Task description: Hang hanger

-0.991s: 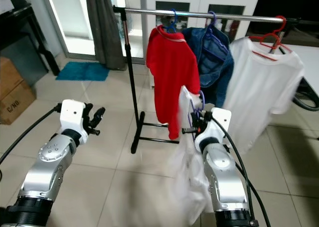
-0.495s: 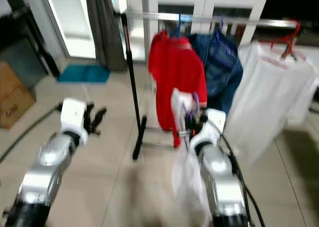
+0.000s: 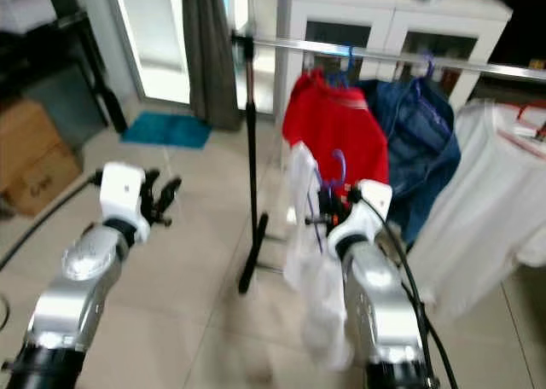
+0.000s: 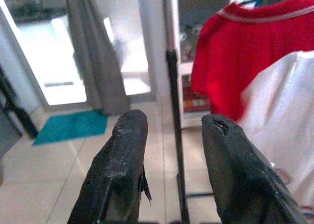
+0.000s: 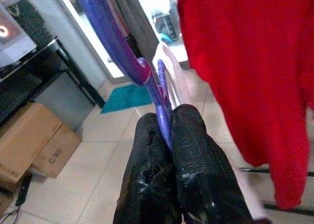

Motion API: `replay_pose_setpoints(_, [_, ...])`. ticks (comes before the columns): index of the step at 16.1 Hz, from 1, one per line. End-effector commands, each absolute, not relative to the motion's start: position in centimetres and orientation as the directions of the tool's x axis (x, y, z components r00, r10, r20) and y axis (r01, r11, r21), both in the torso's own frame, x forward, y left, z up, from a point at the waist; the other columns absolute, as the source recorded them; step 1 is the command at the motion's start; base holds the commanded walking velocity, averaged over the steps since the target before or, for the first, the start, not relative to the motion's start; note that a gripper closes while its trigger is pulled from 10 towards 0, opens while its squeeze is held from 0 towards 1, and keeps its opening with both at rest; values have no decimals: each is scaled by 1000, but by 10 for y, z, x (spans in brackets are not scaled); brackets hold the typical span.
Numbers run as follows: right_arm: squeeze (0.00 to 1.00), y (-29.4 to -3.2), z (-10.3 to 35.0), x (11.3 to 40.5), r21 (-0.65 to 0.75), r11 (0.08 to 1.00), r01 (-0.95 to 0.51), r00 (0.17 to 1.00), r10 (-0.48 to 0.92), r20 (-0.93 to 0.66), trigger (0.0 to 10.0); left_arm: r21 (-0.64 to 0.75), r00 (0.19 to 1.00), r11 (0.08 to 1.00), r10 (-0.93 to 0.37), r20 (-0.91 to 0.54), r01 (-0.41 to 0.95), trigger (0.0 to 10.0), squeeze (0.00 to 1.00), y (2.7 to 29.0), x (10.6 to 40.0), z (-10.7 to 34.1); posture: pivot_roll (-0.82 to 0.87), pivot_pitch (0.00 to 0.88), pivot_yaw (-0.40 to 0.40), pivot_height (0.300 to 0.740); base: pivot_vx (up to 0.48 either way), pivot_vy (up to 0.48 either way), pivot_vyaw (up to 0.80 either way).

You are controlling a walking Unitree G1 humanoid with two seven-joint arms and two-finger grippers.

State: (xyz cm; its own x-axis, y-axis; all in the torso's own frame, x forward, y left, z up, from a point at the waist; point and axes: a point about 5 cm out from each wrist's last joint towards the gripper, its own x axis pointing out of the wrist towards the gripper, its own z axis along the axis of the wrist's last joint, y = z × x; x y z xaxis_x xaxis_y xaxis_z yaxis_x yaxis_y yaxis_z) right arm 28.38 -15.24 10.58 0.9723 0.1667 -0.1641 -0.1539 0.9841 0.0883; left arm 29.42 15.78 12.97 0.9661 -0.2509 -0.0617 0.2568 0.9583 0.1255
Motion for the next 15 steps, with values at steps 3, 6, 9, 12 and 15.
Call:
replay_pose_setpoints(3, [0, -160, 113, 281, 66, 990, -122, 984, 129, -122, 10000, 95, 959, 954, -280, -52, 283, 10000, 0, 152, 293, 131, -19, 6, 22, 740, 395, 0, 0])
replay_pose_setpoints(6, [0, -161, 110, 275, 86, 991, -103, 984, 114, -134, 10000, 84, 956, 953, -288, -57, 292, 10000, 0, 150, 295, 130, -20, 14, 39, 740, 399, 0, 0])
replay_pose_setpoints(9, [0, -158, 109, 273, 108, 992, -70, 987, 84, -139, 10000, 75, 955, 953, -288, -65, 292, 10000, 0, 147, 294, 130, -2, 26, 44, 740, 398, 0, 0])
replay_pose_setpoints(12, [0, -152, 113, 274, 68, 994, -84, 989, 91, -113, 10000, 71, 955, 953, -291, -60, 295, 10000, 0, 146, 293, 130, -16, 19, 27, 740, 400, 0, 0])
replay_pose_setpoints(15, [0, -149, 116, 275, 69, 991, -111, 987, 118, -107, 10000, 75, 959, 957, -278, -55, 281, 10000, 0, 146, 293, 130, -11, 22, 9, 740, 398, 0, 0])
